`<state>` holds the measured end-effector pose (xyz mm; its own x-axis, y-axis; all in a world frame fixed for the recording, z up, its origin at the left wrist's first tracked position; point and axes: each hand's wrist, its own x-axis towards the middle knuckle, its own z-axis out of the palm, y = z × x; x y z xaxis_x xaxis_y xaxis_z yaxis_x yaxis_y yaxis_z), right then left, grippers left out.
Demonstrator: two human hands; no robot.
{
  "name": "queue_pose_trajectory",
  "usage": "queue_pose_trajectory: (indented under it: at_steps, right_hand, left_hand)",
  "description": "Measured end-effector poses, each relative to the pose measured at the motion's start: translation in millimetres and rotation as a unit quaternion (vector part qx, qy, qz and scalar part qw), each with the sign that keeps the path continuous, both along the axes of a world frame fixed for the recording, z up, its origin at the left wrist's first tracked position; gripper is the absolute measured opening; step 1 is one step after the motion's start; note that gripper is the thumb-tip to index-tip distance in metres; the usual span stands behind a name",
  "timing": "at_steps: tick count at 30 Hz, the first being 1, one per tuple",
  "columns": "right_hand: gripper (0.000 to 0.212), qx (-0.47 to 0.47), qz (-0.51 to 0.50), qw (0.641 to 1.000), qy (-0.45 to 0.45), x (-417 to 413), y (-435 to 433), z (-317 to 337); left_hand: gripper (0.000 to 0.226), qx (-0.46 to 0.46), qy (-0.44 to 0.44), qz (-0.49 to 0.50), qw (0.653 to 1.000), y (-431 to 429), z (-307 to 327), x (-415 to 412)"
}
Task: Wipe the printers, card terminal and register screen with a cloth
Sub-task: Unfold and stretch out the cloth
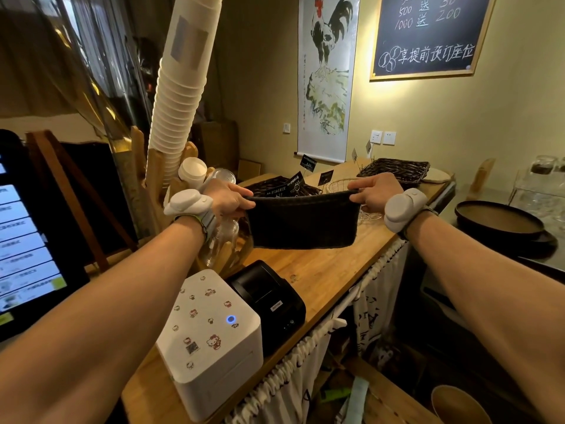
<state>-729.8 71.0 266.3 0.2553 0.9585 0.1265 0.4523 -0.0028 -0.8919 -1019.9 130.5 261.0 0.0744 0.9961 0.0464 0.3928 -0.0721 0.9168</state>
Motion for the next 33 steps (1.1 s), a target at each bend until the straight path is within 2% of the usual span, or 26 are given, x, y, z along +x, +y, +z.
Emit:
queue_pose_trajectory:
  at_steps: [3,6,8,11,14,17,20,27,30,33]
  right_hand:
    - [0.031,0.011,0.014,1.000,-0.021,-3.7,2.1,-2.1]
    - [0.025,0.025,-0.008,0.995,-0.091,-9.0,3.7,-1.4]
    - [0.019,0.031,-0.039,0.994,-0.098,-8.3,4.5,0.3]
    - [0.008,0.006,-0.014,0.998,-0.055,-7.2,1.8,1.3]
    - [0.012,-0.020,0.037,0.999,0.003,-8.9,-1.4,1.9]
    - [0.018,-0.028,0.096,0.992,0.070,-18.3,-4.3,4.7]
    - [0.023,-0.062,0.158,0.980,0.104,-34.1,-7.5,9.9]
    - [0.021,-0.073,0.159,0.980,0.093,-58.1,-9.5,18.2]
    - [0.028,-0.102,0.205,0.967,0.115,-59.4,-10.7,18.9]
    - [0.027,-0.074,0.211,0.974,0.034,-60.4,-11.5,19.5]
  left_hand:
    - [0.013,0.017,0.060,0.010,0.998,3.1,-0.5,-3.5]
    - [0.007,0.038,0.100,0.016,0.994,7.4,-0.1,-6.9]
    - [0.018,0.040,0.107,0.012,0.993,10.8,2.2,-9.6]
    - [0.029,-0.030,0.024,-0.006,0.999,9.5,4.3,-8.0]
    - [0.033,-0.104,-0.077,0.000,0.992,5.8,8.0,2.8]
    - [0.024,-0.126,-0.088,-0.023,0.988,0.0,13.2,14.3]
    - [0.011,-0.105,-0.091,-0.053,0.989,-7.4,17.6,25.8]
    - [0.018,-0.067,-0.104,-0.078,0.989,-23.7,18.3,48.3]
    - [0.021,-0.057,-0.110,-0.089,0.988,-26.7,19.6,50.6]
    - [0.019,-0.049,-0.117,-0.097,0.987,-27.1,19.6,47.1]
